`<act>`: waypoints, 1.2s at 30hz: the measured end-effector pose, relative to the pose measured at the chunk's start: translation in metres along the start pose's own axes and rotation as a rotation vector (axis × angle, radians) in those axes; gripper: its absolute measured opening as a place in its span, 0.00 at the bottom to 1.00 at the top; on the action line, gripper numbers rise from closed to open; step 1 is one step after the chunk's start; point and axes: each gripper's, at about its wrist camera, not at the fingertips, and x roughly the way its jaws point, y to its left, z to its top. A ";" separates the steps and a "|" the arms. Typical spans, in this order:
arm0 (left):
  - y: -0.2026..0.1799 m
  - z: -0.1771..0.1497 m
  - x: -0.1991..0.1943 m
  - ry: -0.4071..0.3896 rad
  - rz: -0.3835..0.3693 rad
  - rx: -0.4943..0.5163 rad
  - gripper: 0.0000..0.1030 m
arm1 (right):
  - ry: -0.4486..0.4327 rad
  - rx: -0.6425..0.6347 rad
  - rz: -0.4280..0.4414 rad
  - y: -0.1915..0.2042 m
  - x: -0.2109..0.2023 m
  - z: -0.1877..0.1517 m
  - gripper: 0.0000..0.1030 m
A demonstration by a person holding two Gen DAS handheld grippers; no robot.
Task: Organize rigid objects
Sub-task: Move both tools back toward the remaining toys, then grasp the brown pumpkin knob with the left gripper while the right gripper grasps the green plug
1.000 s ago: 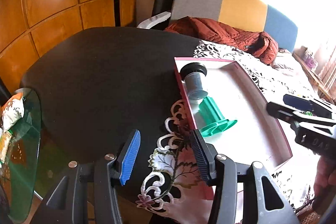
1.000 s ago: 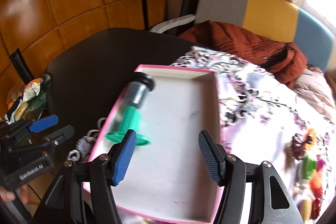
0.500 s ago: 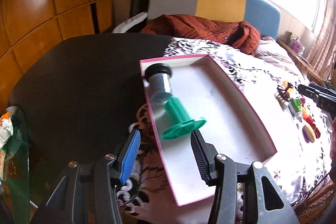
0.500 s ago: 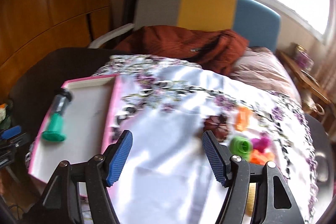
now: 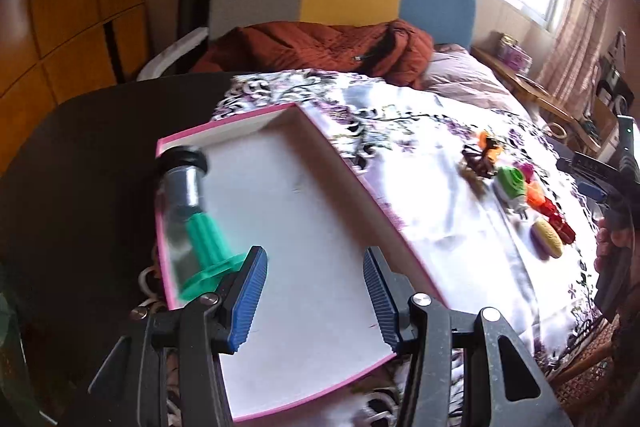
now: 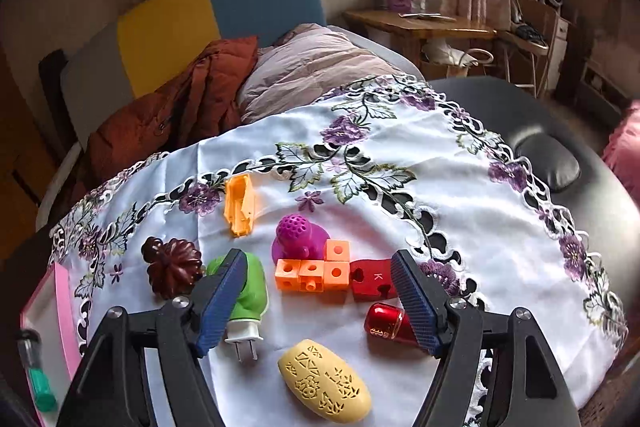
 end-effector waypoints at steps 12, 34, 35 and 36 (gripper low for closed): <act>-0.105 0.040 0.048 0.038 -0.209 0.193 0.61 | 0.031 0.150 0.016 -0.024 0.003 0.002 0.78; -0.210 0.111 0.172 0.064 -0.166 0.265 0.55 | 0.071 0.173 0.085 -0.024 0.009 0.003 0.82; -0.211 0.111 0.177 0.075 -0.183 0.260 0.35 | 0.070 0.169 0.081 -0.023 0.010 0.003 0.82; -0.212 0.111 0.180 0.089 -0.211 0.255 0.25 | 0.070 0.166 0.078 -0.022 0.010 0.003 0.82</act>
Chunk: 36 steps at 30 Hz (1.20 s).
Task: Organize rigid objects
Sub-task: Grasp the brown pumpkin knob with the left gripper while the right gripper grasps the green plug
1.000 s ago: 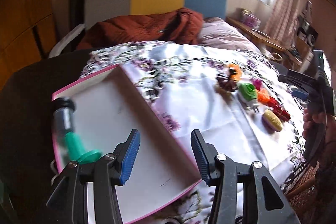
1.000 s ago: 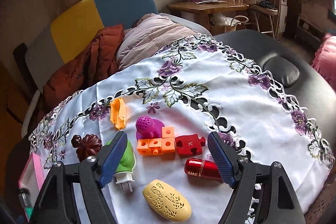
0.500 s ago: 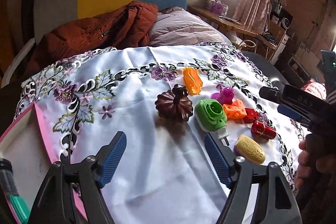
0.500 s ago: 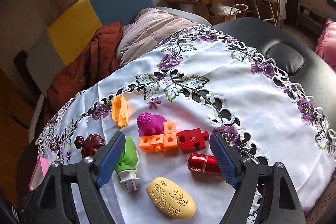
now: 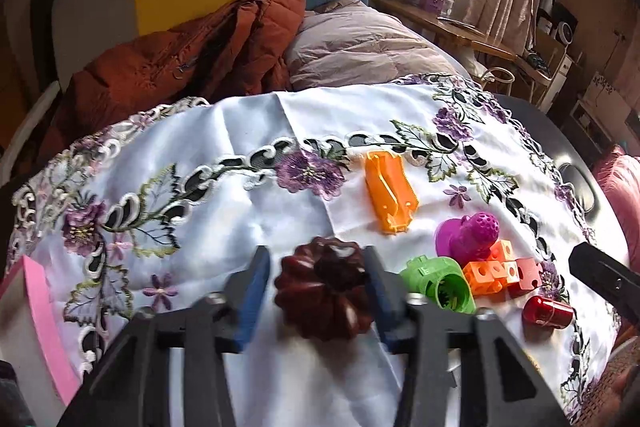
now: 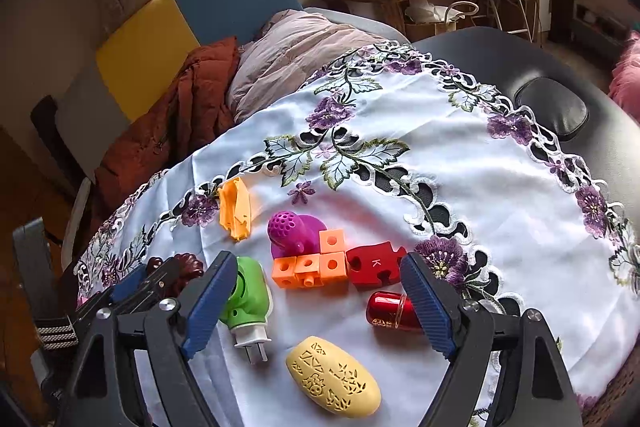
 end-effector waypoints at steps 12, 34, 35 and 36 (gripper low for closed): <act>0.019 -0.055 -0.061 -0.034 -0.017 -0.023 0.22 | 0.046 -0.079 0.018 0.014 0.010 -0.006 0.82; 0.088 -0.139 -0.178 -0.141 0.022 -0.162 0.22 | 0.175 -0.450 -0.018 0.089 0.078 -0.031 0.71; 0.091 -0.141 -0.181 -0.145 0.032 -0.169 0.22 | 0.157 -0.485 -0.035 0.092 0.078 -0.033 0.64; 0.094 -0.143 -0.185 -0.151 0.043 -0.179 0.22 | 0.155 -0.507 -0.029 0.095 0.078 -0.034 0.52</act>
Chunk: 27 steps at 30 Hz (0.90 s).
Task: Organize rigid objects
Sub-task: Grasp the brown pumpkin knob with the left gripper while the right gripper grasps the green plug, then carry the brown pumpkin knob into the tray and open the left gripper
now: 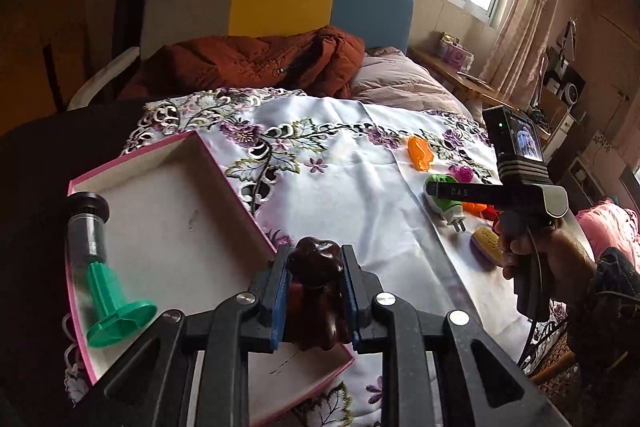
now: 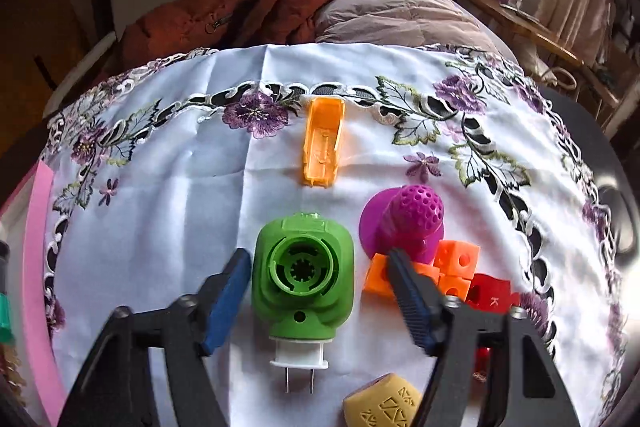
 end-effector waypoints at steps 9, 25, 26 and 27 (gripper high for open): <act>0.029 -0.008 -0.028 -0.049 0.137 -0.040 0.22 | 0.017 -0.021 0.035 0.006 -0.002 -0.003 0.52; 0.050 -0.026 -0.043 -0.044 0.180 -0.077 0.22 | 0.080 -0.055 0.009 0.010 0.013 -0.010 0.51; 0.051 -0.027 -0.044 -0.042 0.180 -0.081 0.22 | 0.079 -0.056 0.007 0.011 0.012 -0.010 0.51; 0.052 -0.027 -0.044 -0.040 0.180 -0.085 0.22 | 0.080 -0.054 0.008 0.011 0.012 -0.010 0.51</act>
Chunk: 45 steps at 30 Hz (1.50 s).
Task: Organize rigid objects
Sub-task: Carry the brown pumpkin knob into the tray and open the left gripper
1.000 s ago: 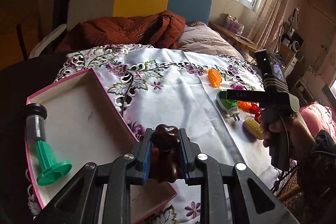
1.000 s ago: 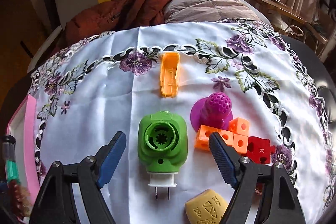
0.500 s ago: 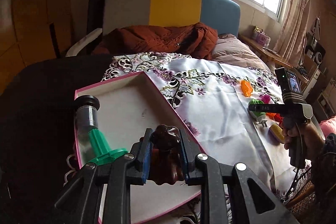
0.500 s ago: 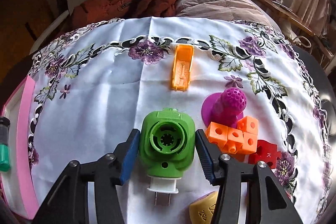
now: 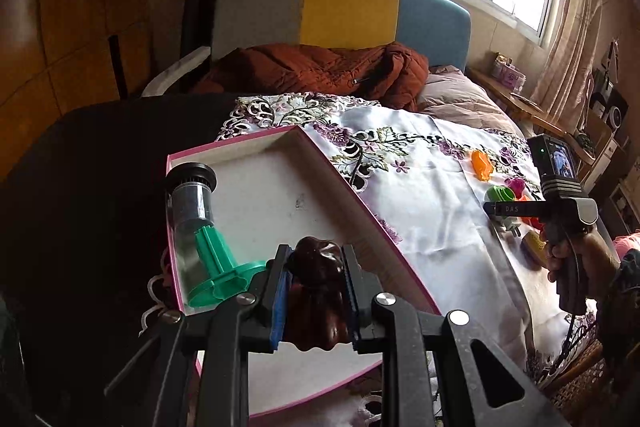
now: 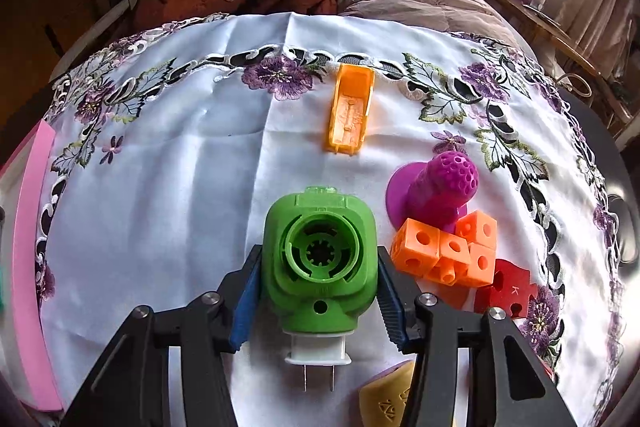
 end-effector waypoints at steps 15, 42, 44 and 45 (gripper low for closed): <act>0.053 -0.006 0.004 0.055 -0.074 -0.151 0.22 | -0.004 -0.001 -0.013 0.002 0.001 -0.002 0.51; 0.079 0.090 0.147 0.109 0.033 -0.106 0.33 | -0.015 -0.057 -0.044 0.007 0.001 0.000 0.51; 0.078 0.090 0.139 0.100 0.037 -0.102 0.41 | -0.015 -0.056 -0.043 0.007 0.001 -0.001 0.51; 0.077 0.090 0.134 0.096 0.036 -0.102 0.42 | -0.015 -0.055 -0.043 0.007 0.001 -0.001 0.51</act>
